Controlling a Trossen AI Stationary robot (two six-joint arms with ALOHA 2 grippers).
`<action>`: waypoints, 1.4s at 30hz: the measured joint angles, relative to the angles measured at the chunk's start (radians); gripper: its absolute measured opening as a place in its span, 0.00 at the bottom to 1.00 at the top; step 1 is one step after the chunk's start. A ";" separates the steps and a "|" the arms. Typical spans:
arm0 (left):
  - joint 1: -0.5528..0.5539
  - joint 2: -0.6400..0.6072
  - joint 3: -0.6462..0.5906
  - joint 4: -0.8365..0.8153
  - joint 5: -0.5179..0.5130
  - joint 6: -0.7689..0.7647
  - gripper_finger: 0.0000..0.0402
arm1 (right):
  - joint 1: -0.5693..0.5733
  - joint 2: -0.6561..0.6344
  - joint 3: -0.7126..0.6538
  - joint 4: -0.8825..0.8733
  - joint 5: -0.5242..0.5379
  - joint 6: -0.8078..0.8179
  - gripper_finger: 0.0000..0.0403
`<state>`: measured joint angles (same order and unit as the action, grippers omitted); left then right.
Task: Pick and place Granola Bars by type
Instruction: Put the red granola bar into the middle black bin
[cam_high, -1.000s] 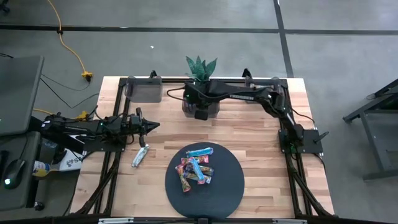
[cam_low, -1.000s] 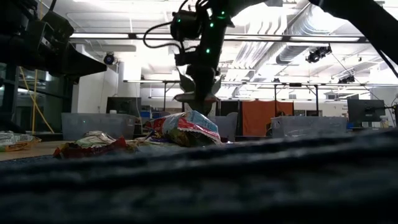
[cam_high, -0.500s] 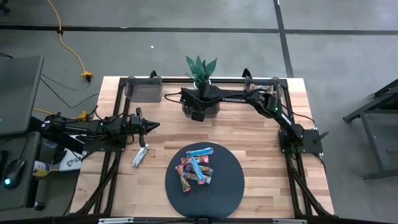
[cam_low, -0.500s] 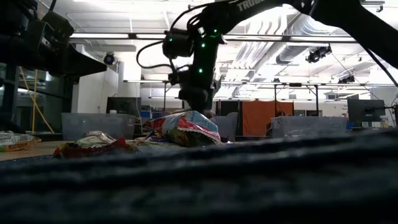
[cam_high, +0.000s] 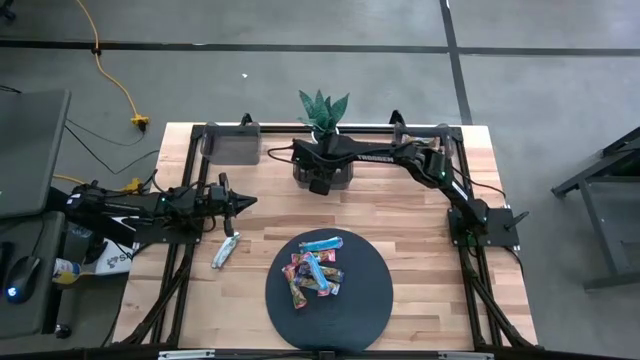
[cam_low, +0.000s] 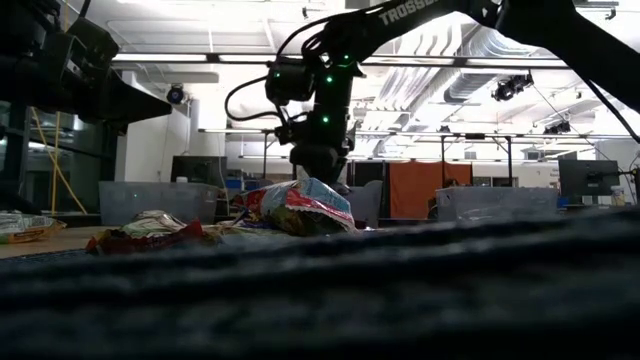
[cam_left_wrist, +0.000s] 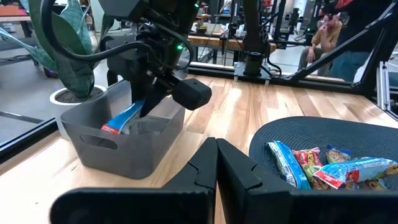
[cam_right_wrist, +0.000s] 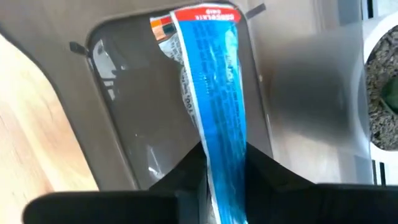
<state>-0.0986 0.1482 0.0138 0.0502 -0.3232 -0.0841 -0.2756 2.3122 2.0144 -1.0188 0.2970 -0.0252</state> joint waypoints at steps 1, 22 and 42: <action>0.000 0.000 0.000 0.000 0.000 0.000 0.00 | 0.000 0.000 0.000 -0.001 0.000 0.000 0.16; 0.000 0.000 0.000 0.000 0.000 0.000 0.00 | 0.019 -0.015 0.000 -0.031 -0.052 -0.001 0.38; 0.000 0.000 0.000 0.000 0.000 0.000 0.00 | 0.077 -0.192 0.000 -0.009 -0.407 0.103 0.41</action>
<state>-0.0986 0.1486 0.0139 0.0500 -0.3231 -0.0837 -0.1987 2.1201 2.0148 -1.0277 -0.1103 0.0783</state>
